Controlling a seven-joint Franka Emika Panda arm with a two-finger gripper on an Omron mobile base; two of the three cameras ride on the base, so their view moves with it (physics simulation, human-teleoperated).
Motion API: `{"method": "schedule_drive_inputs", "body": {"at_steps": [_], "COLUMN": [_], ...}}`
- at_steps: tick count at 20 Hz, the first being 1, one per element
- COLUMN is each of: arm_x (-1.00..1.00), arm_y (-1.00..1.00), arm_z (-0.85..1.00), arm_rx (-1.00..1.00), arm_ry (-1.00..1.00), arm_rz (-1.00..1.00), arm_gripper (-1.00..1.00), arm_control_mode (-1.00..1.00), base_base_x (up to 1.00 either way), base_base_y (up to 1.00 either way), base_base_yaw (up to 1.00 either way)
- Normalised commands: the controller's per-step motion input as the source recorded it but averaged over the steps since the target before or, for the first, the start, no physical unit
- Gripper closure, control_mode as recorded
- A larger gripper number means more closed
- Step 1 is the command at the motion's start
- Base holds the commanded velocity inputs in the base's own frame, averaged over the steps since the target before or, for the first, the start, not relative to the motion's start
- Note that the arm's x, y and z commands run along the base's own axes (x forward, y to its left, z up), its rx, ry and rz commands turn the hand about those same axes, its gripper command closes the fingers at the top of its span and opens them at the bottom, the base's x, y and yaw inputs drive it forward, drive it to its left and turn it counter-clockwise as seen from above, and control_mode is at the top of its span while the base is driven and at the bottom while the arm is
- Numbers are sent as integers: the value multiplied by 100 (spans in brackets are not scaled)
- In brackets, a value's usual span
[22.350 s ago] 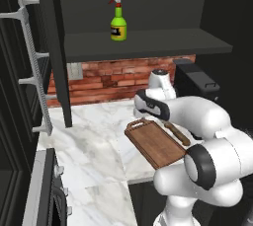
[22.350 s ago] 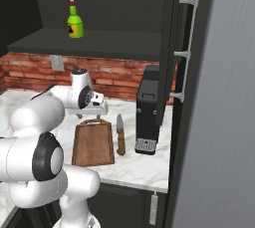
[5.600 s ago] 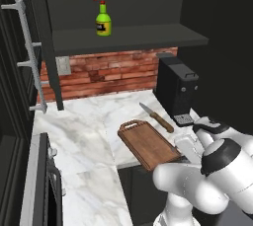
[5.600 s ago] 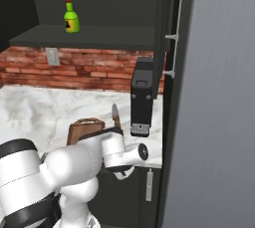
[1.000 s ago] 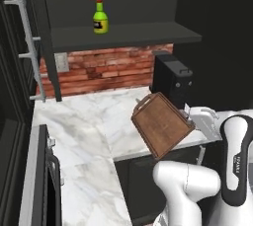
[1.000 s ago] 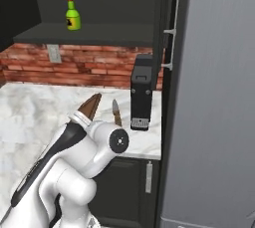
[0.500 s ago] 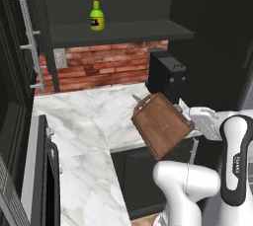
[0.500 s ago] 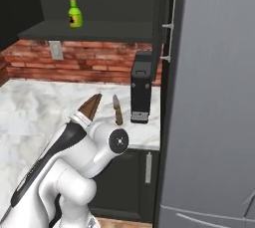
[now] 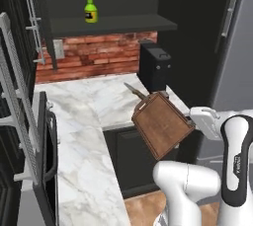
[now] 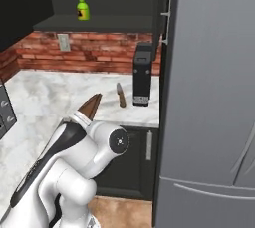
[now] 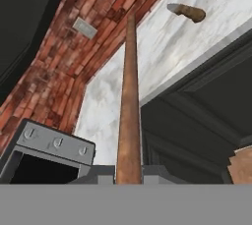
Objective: Move the cutting board and knife to the sink. Then move spray from the cabinet to the counter.
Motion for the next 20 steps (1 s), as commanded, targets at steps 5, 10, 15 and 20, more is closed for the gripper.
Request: {"method": "schedule_drive_inputs", "body": {"at_steps": [5, 10, 15, 20], "arm_x": [0, 0, 0, 0], "arm_y": [0, 0, 0, 0], "arm_z": [0, 0, 0, 0], "arm_rx": [0, 0, 0, 0], "arm_ry": [0, 0, 0, 0], "arm_rz": [0, 0, 0, 0], "arm_gripper": [100, 100, 100, 100], "arm_control_mode": [100, 100, 100, 100], "base_base_x": [-84, -59, -87, -62], "base_base_y": [-8, -20, -47, -63], "base_base_yaw": [-2, -14, -30, -49]}}
